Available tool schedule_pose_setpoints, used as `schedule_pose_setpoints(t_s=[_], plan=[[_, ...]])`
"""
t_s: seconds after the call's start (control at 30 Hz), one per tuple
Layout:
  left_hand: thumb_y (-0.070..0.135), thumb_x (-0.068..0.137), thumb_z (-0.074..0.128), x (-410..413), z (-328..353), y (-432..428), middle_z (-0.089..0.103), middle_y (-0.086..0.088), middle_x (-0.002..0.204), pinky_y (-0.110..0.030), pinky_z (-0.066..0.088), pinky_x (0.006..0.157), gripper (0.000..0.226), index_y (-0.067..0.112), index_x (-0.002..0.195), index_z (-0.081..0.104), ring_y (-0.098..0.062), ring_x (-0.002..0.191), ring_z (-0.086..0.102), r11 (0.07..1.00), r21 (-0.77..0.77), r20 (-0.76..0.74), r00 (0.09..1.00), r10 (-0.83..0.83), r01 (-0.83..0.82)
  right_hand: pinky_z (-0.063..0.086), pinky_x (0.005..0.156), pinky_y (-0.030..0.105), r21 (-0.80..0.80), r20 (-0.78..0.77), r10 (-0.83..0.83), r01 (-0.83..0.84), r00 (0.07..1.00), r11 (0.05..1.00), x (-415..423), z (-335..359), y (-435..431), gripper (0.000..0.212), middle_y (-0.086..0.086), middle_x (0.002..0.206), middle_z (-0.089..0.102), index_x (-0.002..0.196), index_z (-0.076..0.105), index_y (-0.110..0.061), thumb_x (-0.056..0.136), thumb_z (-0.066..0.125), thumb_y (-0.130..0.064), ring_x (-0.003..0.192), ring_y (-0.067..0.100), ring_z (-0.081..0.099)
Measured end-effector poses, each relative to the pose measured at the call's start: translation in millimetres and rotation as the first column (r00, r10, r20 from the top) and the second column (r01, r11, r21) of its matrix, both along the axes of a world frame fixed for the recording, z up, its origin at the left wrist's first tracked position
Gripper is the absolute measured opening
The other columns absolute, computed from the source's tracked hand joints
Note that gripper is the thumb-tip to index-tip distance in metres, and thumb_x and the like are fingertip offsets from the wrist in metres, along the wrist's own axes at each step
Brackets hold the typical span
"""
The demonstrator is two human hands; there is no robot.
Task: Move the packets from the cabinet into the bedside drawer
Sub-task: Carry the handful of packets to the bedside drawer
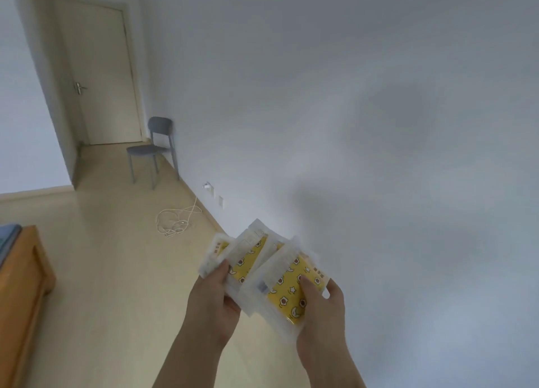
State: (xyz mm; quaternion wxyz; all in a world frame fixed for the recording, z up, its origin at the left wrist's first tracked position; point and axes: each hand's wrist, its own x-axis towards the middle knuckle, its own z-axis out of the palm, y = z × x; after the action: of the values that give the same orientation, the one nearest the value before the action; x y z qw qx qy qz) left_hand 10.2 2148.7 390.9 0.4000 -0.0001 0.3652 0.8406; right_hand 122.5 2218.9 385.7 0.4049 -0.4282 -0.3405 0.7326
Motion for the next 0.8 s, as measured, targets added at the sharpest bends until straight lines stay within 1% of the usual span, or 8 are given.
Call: schedule_pose_setpoints(t_s=[0.13, 0.23, 0.3, 0.37, 0.43, 0.6, 0.7, 0.8], plan=[[-0.002, 0.094, 0.043, -56.8, 7.0, 48.8, 0.073, -0.011, 0.078, -0.038, 0.058, 0.06, 0.02, 0.007, 0.099, 0.06, -0.026, 0.077, 0.067, 1.0, -0.017, -0.095, 0.995, 0.023, -0.025, 0.055, 0.065, 0.039, -0.016, 0.009, 0.188, -0.188, 0.982, 0.982, -72.0, -2.3, 59.1, 0.018, 0.012, 0.092, 0.07, 0.109, 0.058, -0.01, 0.091, 0.056, -0.01, 0.077, 0.03, 0.067], [-0.01, 0.089, 0.037, -100.4, 14.8, 89.8, 0.073, -0.013, 0.078, -0.044, 0.055, 0.069, 0.029, 0.005, 0.097, 0.061, -0.028, 0.071, 0.069, 0.998, -0.059, -0.224, 0.974, 0.013, -0.027, 0.055, 0.063, 0.04, 0.029, -0.006, 0.278, -0.278, 0.961, 0.96, -125.5, 3.1, 111.9, 0.019, 0.014, 0.096, 0.07, 0.109, 0.059, -0.01, 0.091, 0.055, -0.01, 0.079, 0.032, 0.067], [-0.01, 0.086, 0.036, -130.9, 21.6, 109.0, 0.073, -0.015, 0.082, -0.047, 0.054, 0.075, 0.033, 0.005, 0.095, 0.064, -0.03, 0.072, 0.069, 0.994, -0.101, -0.29, 0.957, 0.01, -0.041, 0.056, 0.073, 0.047, 0.064, 0.003, 0.349, -0.348, 0.937, 0.935, -162.2, 7.8, 139.8, 0.018, 0.015, 0.098, 0.069, 0.108, 0.06, -0.011, 0.09, 0.055, -0.01, 0.086, 0.034, 0.067], [-0.004, 0.088, 0.039, -166.7, 21.7, 118.3, 0.072, -0.015, 0.083, -0.044, 0.051, 0.076, 0.029, 0.005, 0.092, 0.066, -0.03, 0.071, 0.068, 0.985, -0.151, -0.307, 0.951, 0.031, -0.081, 0.055, 0.082, 0.051, 0.088, 0.039, 0.426, -0.428, 0.904, 0.9, -200.4, 6.5, 158.7, 0.017, 0.016, 0.097, 0.07, 0.105, 0.062, -0.011, 0.089, 0.057, -0.009, 0.089, 0.035, 0.067], [0.006, 0.092, 0.044, -201.5, 15.8, 117.4, 0.072, -0.016, 0.084, -0.042, 0.05, 0.073, 0.025, 0.006, 0.091, 0.068, -0.029, 0.071, 0.068, 0.965, -0.218, -0.306, 0.949, 0.072, -0.144, 0.055, 0.081, 0.05, 0.084, 0.082, 0.501, -0.507, 0.861, 0.858, -239.1, -0.8, 168.0, 0.017, 0.015, 0.093, 0.071, 0.103, 0.063, -0.013, 0.088, 0.058, -0.009, 0.087, 0.035, 0.068], [0.022, 0.095, 0.051, -291.1, 1.2, 93.9, 0.073, -0.016, 0.096, -0.055, 0.045, 0.094, 0.022, 0.012, 0.094, 0.07, -0.038, 0.093, 0.067, 0.896, -0.334, -0.269, 0.94, 0.208, -0.293, 0.053, 0.059, 0.031, 0.107, 0.148, 0.634, -0.65, 0.759, 0.753, -345.9, -13.6, 164.9, 0.015, 0.013, 0.09, 0.069, 0.096, 0.064, -0.018, 0.088, 0.058, -0.007, 0.077, 0.028, 0.067], [0.033, 0.094, 0.054, -357.7, -11.0, 86.1, 0.073, -0.014, 0.094, -0.054, 0.051, 0.089, 0.024, 0.013, 0.104, 0.063, -0.036, 0.088, 0.069, 0.817, -0.43, -0.219, 0.923, 0.317, -0.384, 0.057, 0.065, 0.039, 0.149, 0.165, 0.687, -0.707, 0.707, 0.691, -418.0, -18.8, 154.3, 0.016, 0.012, 0.09, 0.07, 0.098, 0.064, -0.016, 0.088, 0.058, -0.006, 0.078, 0.027, 0.069], [0.043, 0.091, 0.055, -429.0, -16.1, 78.1, 0.074, -0.012, 0.09, -0.054, 0.054, 0.085, 0.033, 0.015, 0.107, 0.063, -0.034, 0.084, 0.071, 0.773, -0.49, -0.257, 0.914, 0.315, -0.404, 0.056, 0.075, 0.046, 0.189, 0.172, 0.728, -0.748, 0.663, 0.636, -494.4, -16.6, 138.1, 0.017, 0.01, 0.093, 0.071, 0.099, 0.065, -0.015, 0.089, 0.057, -0.005, 0.083, 0.028, 0.069]])
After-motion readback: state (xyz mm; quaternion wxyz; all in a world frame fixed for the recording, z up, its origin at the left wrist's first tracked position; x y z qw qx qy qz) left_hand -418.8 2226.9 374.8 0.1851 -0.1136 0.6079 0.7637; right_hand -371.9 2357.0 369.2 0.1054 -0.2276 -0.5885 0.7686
